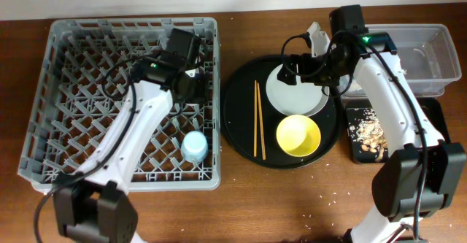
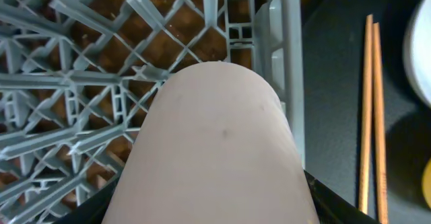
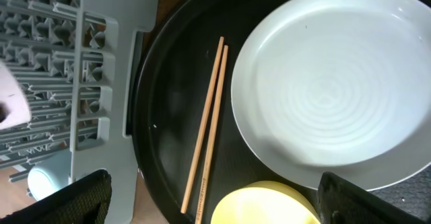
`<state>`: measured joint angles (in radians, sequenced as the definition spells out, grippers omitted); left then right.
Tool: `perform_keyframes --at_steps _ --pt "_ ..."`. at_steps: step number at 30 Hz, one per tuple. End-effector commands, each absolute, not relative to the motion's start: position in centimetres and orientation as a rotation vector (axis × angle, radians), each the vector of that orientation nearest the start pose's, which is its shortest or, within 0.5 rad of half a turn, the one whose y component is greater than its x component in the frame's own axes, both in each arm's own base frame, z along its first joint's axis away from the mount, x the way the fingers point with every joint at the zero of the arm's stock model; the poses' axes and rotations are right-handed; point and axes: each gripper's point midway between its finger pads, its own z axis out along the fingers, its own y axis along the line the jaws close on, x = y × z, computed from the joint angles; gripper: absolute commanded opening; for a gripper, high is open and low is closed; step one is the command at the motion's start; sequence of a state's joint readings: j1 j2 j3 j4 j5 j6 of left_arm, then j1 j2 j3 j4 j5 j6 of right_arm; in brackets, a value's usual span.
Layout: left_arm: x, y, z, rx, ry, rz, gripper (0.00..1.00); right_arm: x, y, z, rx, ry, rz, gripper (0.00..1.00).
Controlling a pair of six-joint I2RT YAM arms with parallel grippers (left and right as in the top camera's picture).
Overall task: Sort waste into correct bins and load items into the dishwasher rack
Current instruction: 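Lower the pink cup into the rack with the left gripper and release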
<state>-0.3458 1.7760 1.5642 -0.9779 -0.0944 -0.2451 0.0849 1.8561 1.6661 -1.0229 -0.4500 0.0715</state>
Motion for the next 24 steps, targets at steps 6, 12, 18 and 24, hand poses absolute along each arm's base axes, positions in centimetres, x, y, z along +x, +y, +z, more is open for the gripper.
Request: perform_keyframes --at_steps 6,12,18,24 --pt "40.6 -12.9 11.0 0.144 2.826 0.002 0.52 41.6 10.8 16.6 -0.146 2.754 0.638 0.99" --pt "40.2 -12.8 9.5 0.15 2.87 0.02 0.52 41.6 10.7 16.6 -0.145 2.758 0.638 0.98" --pt "40.2 -12.8 9.5 0.148 2.87 0.02 0.83 41.5 10.7 16.6 -0.145 2.761 0.638 0.98" --pt "40.1 -13.3 9.6 0.154 2.875 -0.017 0.83 41.4 10.7 16.5 -0.144 2.765 0.638 0.99"
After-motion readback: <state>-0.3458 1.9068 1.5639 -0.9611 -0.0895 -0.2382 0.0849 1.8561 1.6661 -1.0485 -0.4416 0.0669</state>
